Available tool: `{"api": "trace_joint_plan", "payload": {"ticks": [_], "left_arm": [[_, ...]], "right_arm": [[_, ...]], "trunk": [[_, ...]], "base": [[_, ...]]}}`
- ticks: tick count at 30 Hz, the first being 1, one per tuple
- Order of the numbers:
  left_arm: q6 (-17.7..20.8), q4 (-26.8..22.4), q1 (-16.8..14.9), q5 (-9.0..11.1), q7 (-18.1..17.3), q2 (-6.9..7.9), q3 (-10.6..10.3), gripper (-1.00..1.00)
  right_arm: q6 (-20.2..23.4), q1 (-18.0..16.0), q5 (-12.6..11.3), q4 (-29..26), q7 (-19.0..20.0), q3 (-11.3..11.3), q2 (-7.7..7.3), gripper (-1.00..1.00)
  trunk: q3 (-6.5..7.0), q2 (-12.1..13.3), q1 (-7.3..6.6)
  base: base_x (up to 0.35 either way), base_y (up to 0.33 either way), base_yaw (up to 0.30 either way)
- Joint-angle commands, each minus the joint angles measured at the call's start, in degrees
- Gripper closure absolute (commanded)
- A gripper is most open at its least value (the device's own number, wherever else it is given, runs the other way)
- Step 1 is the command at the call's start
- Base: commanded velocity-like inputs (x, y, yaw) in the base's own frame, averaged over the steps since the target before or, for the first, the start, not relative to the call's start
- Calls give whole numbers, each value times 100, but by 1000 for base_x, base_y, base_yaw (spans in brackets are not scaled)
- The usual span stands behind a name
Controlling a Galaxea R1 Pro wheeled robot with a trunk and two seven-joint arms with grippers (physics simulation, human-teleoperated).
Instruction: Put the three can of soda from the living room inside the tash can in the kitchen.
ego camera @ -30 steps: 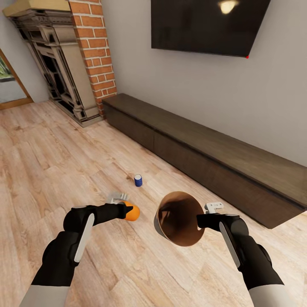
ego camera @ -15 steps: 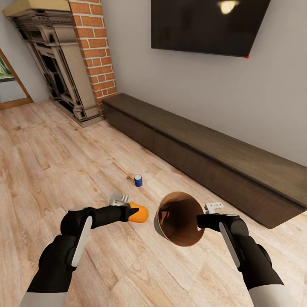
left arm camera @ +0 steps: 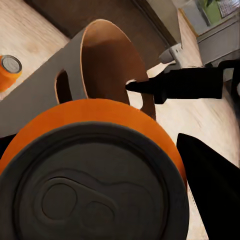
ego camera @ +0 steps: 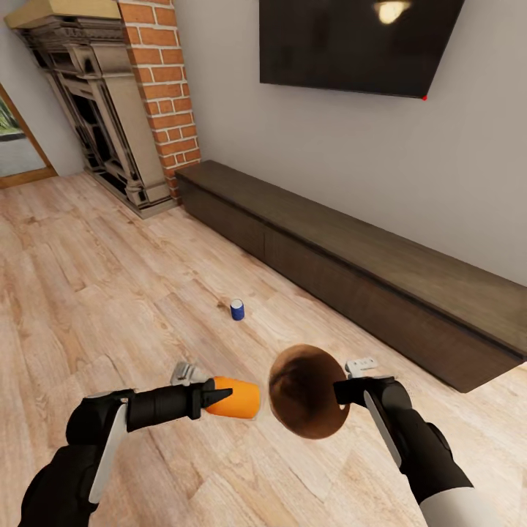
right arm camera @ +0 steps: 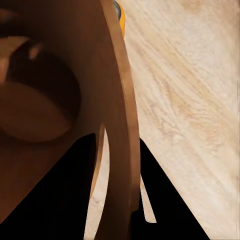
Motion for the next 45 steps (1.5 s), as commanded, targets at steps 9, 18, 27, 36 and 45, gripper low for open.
{"api": "trace_joint_plan", "payload": {"ticks": [9, 18, 27, 36, 45], "left_arm": [[308, -8, -345, 2, -243, 35, 276, 100], [456, 17, -655, -98, 1246, -377, -802, 100], [480, 24, -676, -109, 1797, -524, -1527, 100], [458, 157, -677, -96, 2485, -774, -2060, 100], [18, 736, -684, -96, 2947, -868, -2175, 100]], "right_arm": [[2, -3, -161, 41, -76, 381, 19, 100], [3, -3, -159, 43, -84, 457, 95, 100], [3, -3, -161, 44, -80, 520, 117, 100], [3, -3, -161, 44, -77, 544, 135, 100], [3, -3, -161, 38, -81, 573, 158, 100]], "trunk": [[1, 0, -1], [1, 0, -1], [1, 0, -1], [1, 0, -1], [1, 0, -1]], "base": [[0, 0, 0], [29, 0, 0], [2, 0, 0], [0, 0, 0], [12, 0, 0]]}}
